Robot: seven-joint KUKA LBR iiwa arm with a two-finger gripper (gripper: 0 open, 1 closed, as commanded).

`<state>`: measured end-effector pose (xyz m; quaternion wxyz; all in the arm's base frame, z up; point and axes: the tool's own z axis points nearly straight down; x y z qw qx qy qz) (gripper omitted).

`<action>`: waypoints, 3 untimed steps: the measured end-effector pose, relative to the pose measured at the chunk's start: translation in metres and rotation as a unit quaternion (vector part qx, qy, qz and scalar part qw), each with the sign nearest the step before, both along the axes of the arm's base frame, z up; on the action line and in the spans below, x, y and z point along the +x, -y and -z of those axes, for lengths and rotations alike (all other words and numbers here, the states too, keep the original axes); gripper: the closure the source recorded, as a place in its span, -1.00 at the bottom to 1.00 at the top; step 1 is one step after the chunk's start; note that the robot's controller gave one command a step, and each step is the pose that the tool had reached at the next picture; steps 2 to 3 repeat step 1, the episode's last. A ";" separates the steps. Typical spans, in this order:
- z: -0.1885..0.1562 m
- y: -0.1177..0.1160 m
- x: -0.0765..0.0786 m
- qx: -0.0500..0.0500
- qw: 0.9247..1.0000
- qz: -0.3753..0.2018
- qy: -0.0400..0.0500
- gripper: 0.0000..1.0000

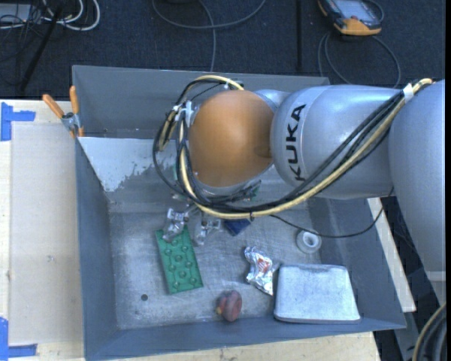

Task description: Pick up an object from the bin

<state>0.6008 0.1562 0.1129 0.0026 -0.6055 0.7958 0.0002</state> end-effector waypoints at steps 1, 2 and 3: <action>0.001 0.000 0.000 0.000 1.000 0.004 -0.002 1.00; 0.001 0.000 0.000 0.000 1.000 0.004 -0.002 1.00; 0.001 0.000 0.000 0.000 1.000 0.004 -0.002 1.00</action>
Offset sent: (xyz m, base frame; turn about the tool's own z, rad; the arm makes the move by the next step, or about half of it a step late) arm -0.0001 -0.0001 0.0002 0.0000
